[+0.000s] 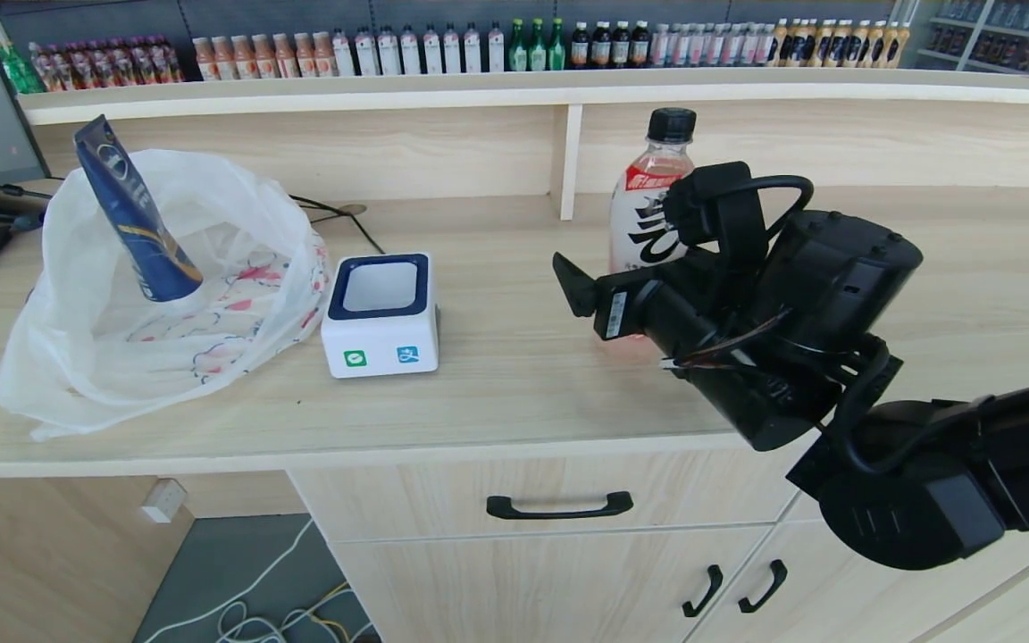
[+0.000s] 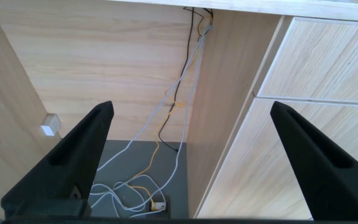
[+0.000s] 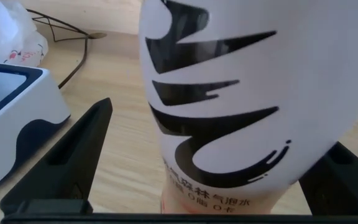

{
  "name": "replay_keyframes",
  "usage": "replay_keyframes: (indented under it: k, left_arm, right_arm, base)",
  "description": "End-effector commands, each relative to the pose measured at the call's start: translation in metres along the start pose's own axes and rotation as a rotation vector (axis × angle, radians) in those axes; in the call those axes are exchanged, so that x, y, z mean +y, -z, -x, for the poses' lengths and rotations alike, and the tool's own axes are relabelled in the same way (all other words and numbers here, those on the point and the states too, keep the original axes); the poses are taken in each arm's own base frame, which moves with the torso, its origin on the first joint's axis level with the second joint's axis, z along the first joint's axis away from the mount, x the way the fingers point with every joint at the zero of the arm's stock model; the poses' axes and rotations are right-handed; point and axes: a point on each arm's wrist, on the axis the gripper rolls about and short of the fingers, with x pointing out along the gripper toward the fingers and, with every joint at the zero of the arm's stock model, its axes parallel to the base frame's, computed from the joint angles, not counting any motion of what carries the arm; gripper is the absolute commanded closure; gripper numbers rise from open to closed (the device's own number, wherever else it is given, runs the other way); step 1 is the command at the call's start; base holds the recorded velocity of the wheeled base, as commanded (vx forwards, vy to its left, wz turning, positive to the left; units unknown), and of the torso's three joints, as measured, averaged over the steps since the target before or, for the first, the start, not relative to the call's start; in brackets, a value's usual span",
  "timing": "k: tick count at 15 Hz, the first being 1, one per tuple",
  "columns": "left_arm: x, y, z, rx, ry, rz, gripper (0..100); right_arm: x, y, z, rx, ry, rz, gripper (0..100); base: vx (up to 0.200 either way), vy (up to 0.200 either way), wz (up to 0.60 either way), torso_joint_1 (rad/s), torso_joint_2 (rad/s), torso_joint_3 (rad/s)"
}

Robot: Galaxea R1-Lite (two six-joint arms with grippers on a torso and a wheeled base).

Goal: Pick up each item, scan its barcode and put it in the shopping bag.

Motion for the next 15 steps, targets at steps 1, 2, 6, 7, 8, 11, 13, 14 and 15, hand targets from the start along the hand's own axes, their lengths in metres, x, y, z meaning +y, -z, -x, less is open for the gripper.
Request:
replay_keyframes:
  k: [1, 2, 6, 7, 8, 11, 13, 14, 15]
  left_arm:
    - [0.0, 0.0, 0.0, 0.0, -0.001, 0.001, 0]
    - [0.0, 0.0, 0.0, 0.0, -0.001, 0.001, 0]
    - [0.0, 0.0, 0.0, 0.0, -0.001, 0.001, 0]
    - [0.0, 0.0, 0.0, 0.0, -0.001, 0.001, 0]
    - [0.0, 0.0, 0.0, 0.0, -0.001, 0.001, 0]
    - [0.0, 0.0, 0.0, 0.0, -0.001, 0.001, 0]
    - [0.0, 0.0, 0.0, 0.0, -0.001, 0.001, 0]
    - [0.0, 0.0, 0.0, 0.0, -0.001, 0.001, 0]
    - [0.0, 0.0, 0.0, 0.0, -0.001, 0.001, 0]
  right_arm:
    - [0.0007, 0.0025, -0.0011, 0.006, 0.008, -0.002, 0]
    - [0.0014, 0.003, -0.0011, 0.008, 0.008, -0.017, 0]
    - [0.001, 0.0022, -0.0013, 0.004, 0.024, -0.03, 0]
    - [0.0008, 0.0011, -0.0013, 0.0, 0.026, -0.03, 0]
    - [0.0009, 0.0009, -0.0018, -0.001, 0.029, -0.031, 0]
    - [0.0006, -0.0002, -0.0014, -0.004, 0.029, -0.03, 100]
    - [0.0001, -0.002, -0.0008, -0.008, 0.03, -0.032, 100]
    - [0.0005, -0.0027, -0.0004, -0.01, 0.028, -0.031, 100]
    - [0.0001, -0.0039, 0.0, -0.013, 0.029, -0.031, 100]
  base:
    - [0.0, 0.0, 0.0, 0.0, 0.0, 0.0]
    - [0.0, 0.0, 0.0, 0.0, 0.0, 0.0]
    - [0.0, 0.0, 0.0, 0.0, 0.0, 0.0]
    - [0.0, 0.0, 0.0, 0.0, 0.0, 0.0]
    - [0.0, 0.0, 0.0, 0.0, 0.0, 0.0]
    - [0.0, 0.0, 0.0, 0.0, 0.0, 0.0]
    - [0.0, 0.0, 0.0, 0.0, 0.0, 0.0]
    - [0.0, 0.0, 0.0, 0.0, 0.0, 0.0]
    - [0.0, 0.0, 0.0, 0.0, 0.0, 0.0]
